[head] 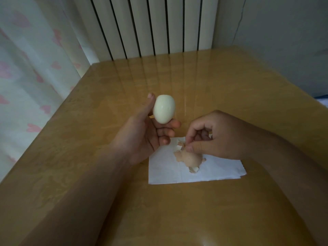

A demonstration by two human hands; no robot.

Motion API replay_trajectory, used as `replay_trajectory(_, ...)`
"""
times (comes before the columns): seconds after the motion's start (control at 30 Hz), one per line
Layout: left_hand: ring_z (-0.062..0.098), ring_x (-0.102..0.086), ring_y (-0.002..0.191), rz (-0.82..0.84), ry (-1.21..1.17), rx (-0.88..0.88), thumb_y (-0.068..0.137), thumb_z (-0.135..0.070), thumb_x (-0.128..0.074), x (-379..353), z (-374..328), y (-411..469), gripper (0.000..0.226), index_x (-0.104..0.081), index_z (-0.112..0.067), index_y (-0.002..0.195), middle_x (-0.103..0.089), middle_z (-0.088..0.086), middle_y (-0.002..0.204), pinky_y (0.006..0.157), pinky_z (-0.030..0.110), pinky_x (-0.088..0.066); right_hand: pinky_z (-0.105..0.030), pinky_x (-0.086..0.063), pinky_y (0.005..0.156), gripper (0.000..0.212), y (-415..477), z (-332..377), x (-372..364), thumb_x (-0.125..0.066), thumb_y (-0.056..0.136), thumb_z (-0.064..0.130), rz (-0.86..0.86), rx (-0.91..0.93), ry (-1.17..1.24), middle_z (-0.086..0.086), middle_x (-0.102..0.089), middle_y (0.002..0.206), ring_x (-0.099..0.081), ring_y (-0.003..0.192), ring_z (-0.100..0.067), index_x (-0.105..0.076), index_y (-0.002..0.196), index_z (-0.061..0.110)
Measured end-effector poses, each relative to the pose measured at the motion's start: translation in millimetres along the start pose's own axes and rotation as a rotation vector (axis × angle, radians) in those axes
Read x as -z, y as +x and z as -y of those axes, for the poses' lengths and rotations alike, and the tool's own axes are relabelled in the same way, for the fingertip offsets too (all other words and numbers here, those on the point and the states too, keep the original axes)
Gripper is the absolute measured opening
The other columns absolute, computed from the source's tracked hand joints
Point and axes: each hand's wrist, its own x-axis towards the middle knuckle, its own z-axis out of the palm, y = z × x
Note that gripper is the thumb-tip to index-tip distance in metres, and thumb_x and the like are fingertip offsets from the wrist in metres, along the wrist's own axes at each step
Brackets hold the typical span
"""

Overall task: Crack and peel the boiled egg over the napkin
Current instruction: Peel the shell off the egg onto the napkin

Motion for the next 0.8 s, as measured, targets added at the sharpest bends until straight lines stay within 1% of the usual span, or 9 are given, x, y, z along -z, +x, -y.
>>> replay_trajectory(0.13, 0.018, -0.062, 0.056, 0.009, -0.001, 0.002, 0.097, -0.059, -0.037, 0, 1, 0, 0.054, -0.061, -0.011, 0.104, -0.071, 0.012, 0.073, 0.05, 0.026, -0.044, -0.035, -0.052, 0.062, 0.009, 0, -2, 0, -0.078, 0.082, 0.021, 0.034, -0.024, -0.019, 0.022, -0.064, 0.071, -0.054, 0.059, -0.009, -0.079, 0.087, 0.028)
replay_trajectory(0.27, 0.019, -0.062, 0.057, 0.027, -0.011, 0.004, 0.095, -0.059, -0.04, 1, 1, 1, 0.054, -0.061, -0.01, 0.106, -0.071, 0.014, 0.074, 0.05, 0.026, -0.045, -0.035, -0.051, 0.06, 0.011, 0, 0, 1, -0.077, 0.082, 0.017, 0.028, -0.029, -0.02, 0.024, -0.063, 0.066, -0.055, 0.059, -0.014, -0.078, 0.084, 0.027)
replay_trajectory(0.33, 0.019, -0.062, 0.057, 0.042, -0.015, 0.007, 0.092, -0.059, -0.042, 2, 1, 1, 0.054, -0.061, -0.01, 0.105, -0.071, 0.014, 0.074, 0.05, 0.026, -0.045, -0.033, -0.05, 0.056, 0.012, 0, 0, 1, -0.08, 0.078, 0.018, 0.027, -0.041, -0.012, 0.021, -0.063, 0.063, -0.054, 0.057, -0.01, -0.073, 0.076, 0.027)
replay_trajectory(0.47, 0.019, -0.062, 0.057, 0.077, -0.006, 0.004, 0.091, -0.058, -0.043, 2, 1, 1, 0.052, -0.062, -0.011, 0.104, -0.071, 0.013, 0.075, 0.05, 0.026, -0.044, -0.023, -0.04, 0.048, 0.034, 0, -1, -1, -0.087, 0.069, 0.031, -0.005, -0.056, -0.034, 0.014, -0.053, 0.055, -0.044, 0.05, -0.002, -0.054, 0.066, 0.023)
replay_trajectory(0.57, 0.018, -0.063, 0.06, 0.086, 0.0, -0.035, 0.089, -0.054, -0.055, 5, 4, 3, 0.044, -0.061, -0.014, 0.107, -0.071, 0.012, 0.081, 0.051, 0.025, -0.046, -0.025, -0.044, 0.052, 0.022, 0, 2, 0, -0.085, 0.074, 0.03, -0.001, -0.039, -0.013, 0.015, -0.057, 0.057, -0.048, 0.053, -0.001, -0.064, 0.071, 0.022)
replay_trajectory(0.63, 0.018, -0.065, 0.061, 0.103, -0.017, -0.081, 0.087, -0.042, -0.067, 8, 7, 4, 0.036, -0.062, -0.014, 0.109, -0.071, 0.011, 0.086, 0.051, 0.025, -0.05, -0.021, -0.042, 0.052, 0.016, 0, 4, 0, -0.077, 0.082, 0.032, -0.018, -0.037, -0.004, 0.016, -0.058, 0.055, -0.049, 0.053, -0.002, -0.071, 0.074, 0.019)
replay_trajectory(0.67, 0.018, -0.066, 0.061, 0.109, -0.031, -0.105, 0.084, -0.033, -0.075, 8, 9, 4, 0.034, -0.062, -0.015, 0.11, -0.07, 0.01, 0.088, 0.051, 0.025, -0.051, -0.021, -0.039, 0.05, 0.026, 0, 4, -1, -0.072, 0.086, 0.036, -0.042, -0.039, -0.001, 0.013, -0.056, 0.052, -0.047, 0.05, -0.004, -0.072, 0.073, 0.014)
replay_trajectory(0.73, 0.017, -0.068, 0.063, 0.077, 0.004, -0.143, 0.075, -0.017, -0.084, 6, 10, 3, 0.044, -0.062, -0.016, 0.113, -0.071, 0.006, 0.091, 0.053, 0.025, -0.054, -0.034, -0.04, 0.049, 0.048, 0, 6, -1, -0.059, 0.091, 0.048, -0.114, -0.075, 0.006, 0.0, -0.058, 0.05, -0.05, 0.047, -0.019, -0.07, 0.064, 0.01)
replay_trajectory(0.8, 0.014, -0.069, 0.068, -0.042, 0.224, -0.208, 0.07, -0.014, -0.089, 2, 11, 1, 0.056, -0.06, -0.019, 0.117, -0.069, 0.003, 0.1, 0.058, 0.024, -0.057, -0.043, -0.046, 0.053, 0.059, 1, 7, 2, -0.049, 0.093, 0.056, -0.222, -0.127, 0.003, -0.015, -0.063, 0.055, -0.06, 0.054, -0.032, -0.069, 0.059, 0.012)
